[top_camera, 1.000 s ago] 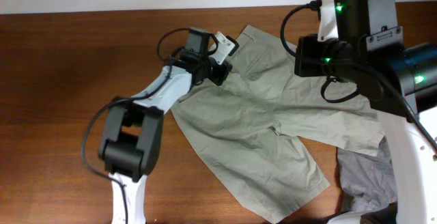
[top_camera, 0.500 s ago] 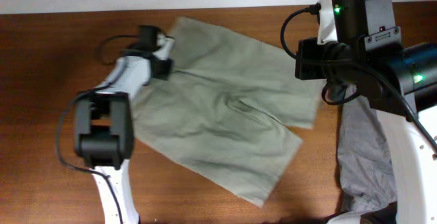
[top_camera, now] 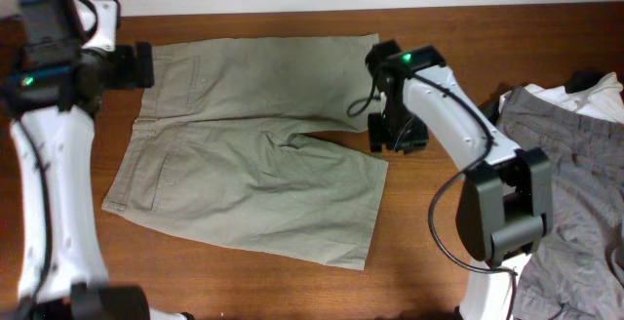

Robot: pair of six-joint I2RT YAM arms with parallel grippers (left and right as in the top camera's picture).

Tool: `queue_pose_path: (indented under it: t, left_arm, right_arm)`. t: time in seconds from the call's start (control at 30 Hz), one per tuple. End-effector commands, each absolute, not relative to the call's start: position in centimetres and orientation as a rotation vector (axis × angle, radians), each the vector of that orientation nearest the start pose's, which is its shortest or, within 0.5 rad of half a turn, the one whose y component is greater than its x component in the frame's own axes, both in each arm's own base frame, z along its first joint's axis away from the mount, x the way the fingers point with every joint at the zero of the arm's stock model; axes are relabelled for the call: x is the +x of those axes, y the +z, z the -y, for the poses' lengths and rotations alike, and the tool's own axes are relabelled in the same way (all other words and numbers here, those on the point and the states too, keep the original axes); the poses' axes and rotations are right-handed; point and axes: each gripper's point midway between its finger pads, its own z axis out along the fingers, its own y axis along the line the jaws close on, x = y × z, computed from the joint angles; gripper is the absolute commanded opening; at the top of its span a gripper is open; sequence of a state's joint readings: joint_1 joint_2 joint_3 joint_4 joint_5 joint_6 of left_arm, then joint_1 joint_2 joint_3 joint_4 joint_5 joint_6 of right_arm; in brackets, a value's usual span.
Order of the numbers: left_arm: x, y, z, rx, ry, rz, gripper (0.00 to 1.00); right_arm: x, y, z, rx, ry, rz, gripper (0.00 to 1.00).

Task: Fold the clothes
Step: 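Pull the khaki shorts left onto the table and spread them flat, then grasp the bottom leg hems with left and right grippers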

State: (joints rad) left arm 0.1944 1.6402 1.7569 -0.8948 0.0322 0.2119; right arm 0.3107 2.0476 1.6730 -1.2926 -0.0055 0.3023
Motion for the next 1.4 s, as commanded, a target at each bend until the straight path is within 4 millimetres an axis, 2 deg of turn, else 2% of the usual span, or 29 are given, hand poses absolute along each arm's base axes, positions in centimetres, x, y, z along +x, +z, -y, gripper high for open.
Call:
queue_pose_path:
  t: [0.0,0.07,0.13,0.17,0.2,0.23,0.27,0.33,0.37,0.4,0.43,0.47,0.53,0.6,0.7,0.77,0.8,0.83,0.87,0.93,1.0,1.07,1.1,1.13,1.17,1.23,1.37]
  left_arm:
    - [41.7,31.2,-6.4,0.061,0.087,-2.34,0.99]
    - [41.0,31.1,-6.1,0.064,0.081,-2.362,0.99]
    - [40.5,30.4,-6.0,0.062,0.072,-2.397,0.99]
    - [40.3,30.2,-6.0,0.062,0.07,-2.409,0.99]
    - [40.2,30.1,-6.0,0.062,0.069,-2.414,0.99]
    - [40.1,30.1,-5.9,0.062,0.067,-2.416,0.99]
    - [40.1,30.0,-5.9,0.062,0.067,-2.418,0.99]
    - [40.1,30.1,-5.9,0.062,0.067,-2.417,0.99]
    - [40.1,30.0,-5.8,0.064,0.066,-2.421,0.99]
    - [39.9,29.8,-5.8,0.064,0.064,-2.432,0.99]
    - [39.7,29.6,-5.8,0.063,0.061,-2.443,0.99]
    - [39.3,29.3,-5.7,0.061,0.057,-2.464,0.99]
    - [37.9,28.2,-5.6,0.045,0.045,-2.538,0.99]
    - [36.4,27.3,-6.1,-0.044,0.019,-2.605,0.99]
    - [33.5,26.0,-7.9,-0.206,-0.002,-2.712,0.99]
    - [31.0,25.0,-9.5,-0.381,-0.018,-2.781,0.99]
    - [29.6,23.9,-10.5,-0.508,-0.035,-2.816,0.99]
    - [29.0,22.9,-10.9,-0.575,-0.055,-2.834,0.99]
    - [28.1,20.6,-11.3,-0.646,-0.093,-2.872,0.99]
    - [27.2,16.6,-10.8,-0.701,-0.198,-2.915,0.99]
    - [25.8,11.0,-9.4,-0.775,-0.319,-2.957,0.99]
    - [24.5,8.0,-8.4,-0.813,-0.368,-2.984,0.98]
    - [24.0,6.9,-8.1,-0.822,-0.374,-2.994,0.96]
    - [23.2,5.4,-7.6,-0.863,-0.393,-3.001,0.9]
    - [22.9,4.6,-7.2,-0.868,-0.412,-3.002,0.83]
    - [22.6,3.0,-7.0,-0.922,-0.407,-2.978,0.77]
    - [22.1,1.3,-6.8,-0.987,-0.401,-2.947,0.61]
  right_arm:
    - [33.5,2.8,-11.5,-0.051,0.036,-3.282,0.59]
    - [32.6,0.0,-10.9,0.004,0.048,-3.283,0.54]
    - [32.6,-2.2,-10.3,0.084,0.098,-3.254,0.38]
    - [32.8,-2.8,-9.9,0.113,0.127,-3.239,0.27]
    - [33.1,-2.8,-8.6,0.157,0.106,-3.231,0.08]
    - [33.5,-2.3,-6.9,0.208,0.052,-3.226,0.04]
    - [33.8,-1.7,-5.3,0.255,0.001,-3.217,0.04]
    - [35.2,0.5,-2.8,0.256,0.023,-3.19,0.04]
    - [35.6,1.6,-2.1,0.243,0.05,-3.184,0.06]
    - [35.8,3.1,-1.5,0.215,0.059,-3.183,0.15]
    - [36.0,4.2,-1.3,0.233,0.078,-3.173,0.25]
    - [36.3,5.5,-1.4,0.236,0.111,-3.16,0.43]
    - [36.3,7.9,-2.5,0.211,0.231,-3.131,0.48]
    - [36.2,10.3,-3.5,0.199,0.323,-3.076,0.5]
    - [35.1,16.1,-4.7,0.165,0.433,-2.932,0.54]
    - [33.3,20.4,-4.8,0.181,0.435,-2.832,0.58]
    - [32.2,22.0,-4.7,0.209,0.435,-2.804,0.63]
    - [31.5,22.7,-4.7,0.227,0.438,-2.792,0.67]
    - [30.3,23.3,-4.7,0.251,0.441,-2.795,0.7]
    - [28.9,22.6,-4.5,0.318,0.429,-2.859,0.68]
    - [27.0,19.6,-4.4,0.416,0.419,-2.969,0.6]
    - [25.1,16.4,-4.4,0.486,0.411,-3.064,0.59]
    - [24.5,15.1,-4.4,0.496,0.408,-3.093,0.59]
    - [23.5,12.9,-4.4,0.515,0.407,-3.133,0.59]
    - [22.9,11.8,-4.5,0.524,0.409,-3.154,0.59]
    - [21.2,8.9,-5.4,0.547,0.494,-3.2,0.59]
    - [18.2,5.1,-6.0,0.585,0.547,-3.268,0.59]
